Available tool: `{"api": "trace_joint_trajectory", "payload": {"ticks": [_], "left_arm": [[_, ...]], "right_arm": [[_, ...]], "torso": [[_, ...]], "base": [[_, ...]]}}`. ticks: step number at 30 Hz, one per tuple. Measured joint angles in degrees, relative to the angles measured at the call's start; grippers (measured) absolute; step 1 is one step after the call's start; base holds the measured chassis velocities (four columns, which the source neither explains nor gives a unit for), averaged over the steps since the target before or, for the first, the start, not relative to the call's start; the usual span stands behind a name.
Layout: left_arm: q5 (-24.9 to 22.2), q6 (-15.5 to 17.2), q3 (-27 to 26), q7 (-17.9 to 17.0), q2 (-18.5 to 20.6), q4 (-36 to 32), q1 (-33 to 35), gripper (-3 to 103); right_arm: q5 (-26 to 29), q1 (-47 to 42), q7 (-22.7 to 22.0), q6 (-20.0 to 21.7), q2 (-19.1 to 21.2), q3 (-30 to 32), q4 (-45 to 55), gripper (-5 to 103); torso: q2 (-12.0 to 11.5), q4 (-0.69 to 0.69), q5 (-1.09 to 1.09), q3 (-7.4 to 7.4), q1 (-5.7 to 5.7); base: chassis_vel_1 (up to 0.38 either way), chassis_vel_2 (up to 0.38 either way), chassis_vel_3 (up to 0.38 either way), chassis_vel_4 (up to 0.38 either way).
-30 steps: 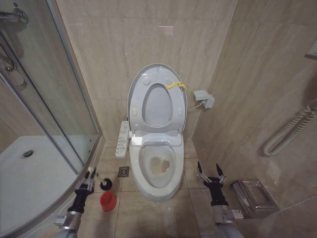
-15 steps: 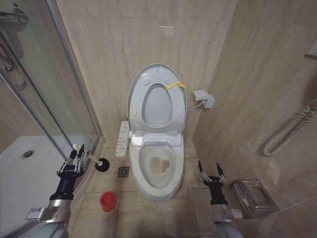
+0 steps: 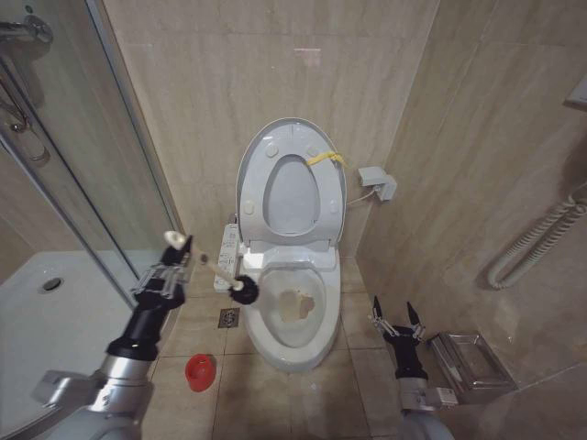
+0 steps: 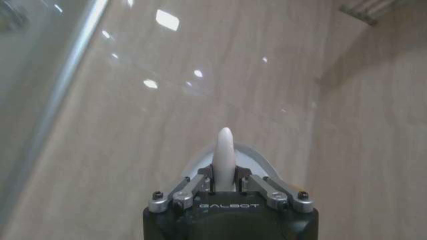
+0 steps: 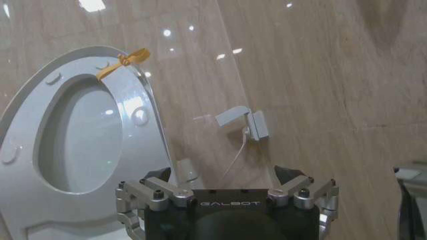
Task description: Open the toilet lid, clean the toilet bowl with a toilet brush, close the toilet lid, and flush.
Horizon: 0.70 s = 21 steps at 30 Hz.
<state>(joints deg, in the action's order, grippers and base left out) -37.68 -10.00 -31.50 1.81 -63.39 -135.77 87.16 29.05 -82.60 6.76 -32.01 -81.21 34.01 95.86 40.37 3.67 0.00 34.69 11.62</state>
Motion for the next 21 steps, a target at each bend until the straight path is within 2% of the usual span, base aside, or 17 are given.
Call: {"api": "trace_joint_trajectory", "payload": {"ticks": [4, 11, 18, 21], "left_arm": [[-0.07, -1.8, 4.08, 2.06, 1.75, 4.98, -3.85, 20], [-0.09, -3.07, 9.46, 3.31, 4.54, 12.78, -10.97, 20], [-2.25, -5.57, 16.88, 6.99, 10.92, 19.41, -19.83, 20], [-2.95, -6.06, 19.52, 8.28, 12.13, 20.88, -22.66, 20]], "right_arm": [[0.58, 0.15, 1.29, -0.39, -0.73, 0.55, -0.92, 100], [0.19, 0.44, 1.28, -0.4, -2.38, 2.0, -2.29, 100], [-2.8, 1.06, -0.83, -0.26, -4.82, 4.36, -3.91, 100], [-3.87, 1.2, -2.28, -0.16, -5.36, 4.84, -4.18, 100]], "torso": [[0.0, -0.01, 0.0, 0.0, -0.01], [0.0, 0.0, -0.01, 0.0, -0.01], [-0.01, -0.02, -0.01, 0.02, 0.02], [-0.01, 0.02, -0.01, 0.01, 0.02]], "base": [[-0.009, 0.009, 0.013, -0.008], [-0.104, 0.108, 0.104, -0.099], [-0.205, 0.206, 0.217, -0.204], [-0.24, 0.259, 0.243, -0.246]]}}
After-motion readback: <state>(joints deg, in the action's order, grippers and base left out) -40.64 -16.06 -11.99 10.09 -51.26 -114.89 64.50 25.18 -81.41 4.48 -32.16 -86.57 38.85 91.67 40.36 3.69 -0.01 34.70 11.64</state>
